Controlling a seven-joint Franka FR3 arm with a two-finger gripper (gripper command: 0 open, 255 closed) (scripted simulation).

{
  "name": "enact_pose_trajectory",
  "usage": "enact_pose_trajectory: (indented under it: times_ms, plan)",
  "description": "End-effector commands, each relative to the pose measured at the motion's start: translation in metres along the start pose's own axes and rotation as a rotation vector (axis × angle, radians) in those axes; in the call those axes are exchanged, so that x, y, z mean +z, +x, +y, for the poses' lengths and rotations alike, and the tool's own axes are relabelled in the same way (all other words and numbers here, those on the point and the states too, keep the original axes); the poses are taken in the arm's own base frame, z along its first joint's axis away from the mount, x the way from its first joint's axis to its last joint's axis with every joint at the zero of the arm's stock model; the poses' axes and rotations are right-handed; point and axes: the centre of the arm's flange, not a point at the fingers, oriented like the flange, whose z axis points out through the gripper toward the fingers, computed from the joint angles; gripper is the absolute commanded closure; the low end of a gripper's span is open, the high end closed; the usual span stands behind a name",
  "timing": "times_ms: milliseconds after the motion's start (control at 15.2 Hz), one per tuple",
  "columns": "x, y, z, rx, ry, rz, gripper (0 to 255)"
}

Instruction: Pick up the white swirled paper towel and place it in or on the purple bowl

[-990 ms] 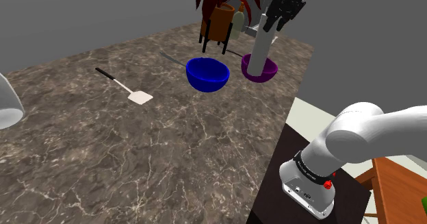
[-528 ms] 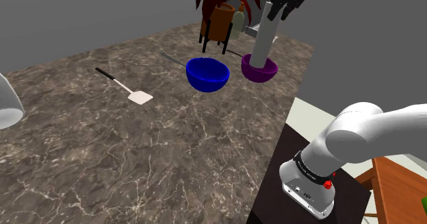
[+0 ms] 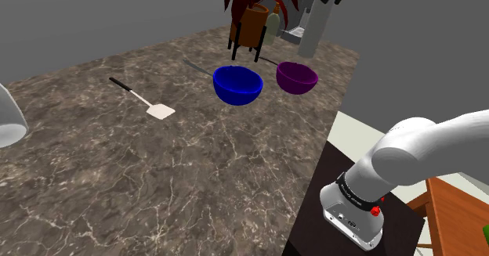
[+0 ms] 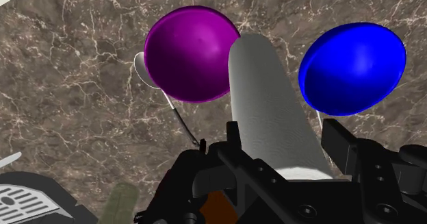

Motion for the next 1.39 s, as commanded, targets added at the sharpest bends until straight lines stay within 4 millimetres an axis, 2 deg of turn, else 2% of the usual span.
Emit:
enact_pose_trajectory:
  times_ms: [0,396,1320]
  plan:
    - [-0.006,0.009,0.024,-0.001,-0.001,0.000,255]
    - [-0.031,0.044,0.096,-0.001,-0.001,0.000,255]
    - [0.041,0.027,0.097,-0.001,-0.001,0.000,255]
